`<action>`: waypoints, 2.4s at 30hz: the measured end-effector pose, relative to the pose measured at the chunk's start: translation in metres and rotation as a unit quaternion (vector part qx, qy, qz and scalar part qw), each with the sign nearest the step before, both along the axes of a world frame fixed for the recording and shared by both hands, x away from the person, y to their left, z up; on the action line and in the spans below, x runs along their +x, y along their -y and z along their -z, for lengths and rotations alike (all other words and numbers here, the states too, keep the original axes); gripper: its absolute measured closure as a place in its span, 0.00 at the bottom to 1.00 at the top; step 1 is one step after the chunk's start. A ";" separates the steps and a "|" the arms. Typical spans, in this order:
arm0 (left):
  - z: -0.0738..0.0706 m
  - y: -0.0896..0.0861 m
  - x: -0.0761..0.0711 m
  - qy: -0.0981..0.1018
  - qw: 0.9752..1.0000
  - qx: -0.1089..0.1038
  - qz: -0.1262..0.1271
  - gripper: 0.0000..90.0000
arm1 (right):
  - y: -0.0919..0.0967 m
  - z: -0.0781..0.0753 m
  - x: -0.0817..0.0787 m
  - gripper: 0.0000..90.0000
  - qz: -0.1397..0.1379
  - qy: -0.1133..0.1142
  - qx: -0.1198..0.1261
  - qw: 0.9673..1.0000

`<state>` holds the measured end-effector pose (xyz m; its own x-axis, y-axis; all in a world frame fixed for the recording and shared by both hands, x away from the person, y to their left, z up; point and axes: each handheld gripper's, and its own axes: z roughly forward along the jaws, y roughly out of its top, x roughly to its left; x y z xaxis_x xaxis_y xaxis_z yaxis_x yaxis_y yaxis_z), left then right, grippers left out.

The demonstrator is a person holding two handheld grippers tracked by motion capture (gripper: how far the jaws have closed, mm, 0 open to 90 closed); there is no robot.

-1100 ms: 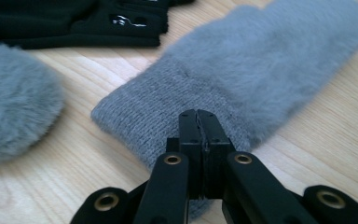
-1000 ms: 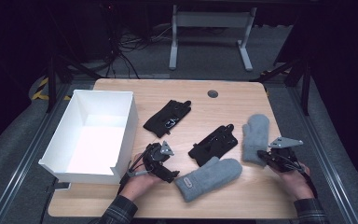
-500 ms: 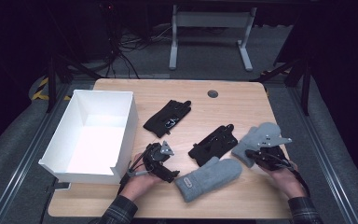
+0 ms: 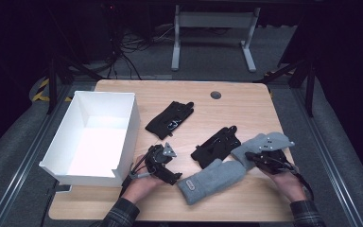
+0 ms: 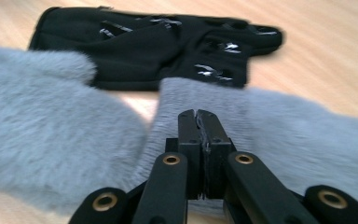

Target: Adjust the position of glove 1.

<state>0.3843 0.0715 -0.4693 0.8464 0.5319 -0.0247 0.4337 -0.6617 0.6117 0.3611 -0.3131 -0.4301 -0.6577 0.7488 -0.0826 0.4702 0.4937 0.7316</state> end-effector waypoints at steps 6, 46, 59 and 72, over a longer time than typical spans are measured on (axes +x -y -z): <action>0.000 0.000 0.000 0.000 1.000 -0.001 0.001 0.01 | 0.029 -0.010 0.011 0.80 0.064 0.025 0.002 0.998; 0.001 0.000 0.000 0.004 1.000 -0.006 0.000 0.00 | 0.034 -0.045 0.013 1.00 0.049 0.054 0.061 0.995; 0.001 0.000 0.000 0.004 1.000 -0.006 0.001 0.00 | -0.012 -0.063 -0.010 1.00 -0.017 0.056 0.061 0.996; 0.001 0.000 0.000 0.003 1.000 -0.004 0.001 0.00 | -0.070 -0.059 -0.032 1.00 -0.092 0.039 0.053 0.994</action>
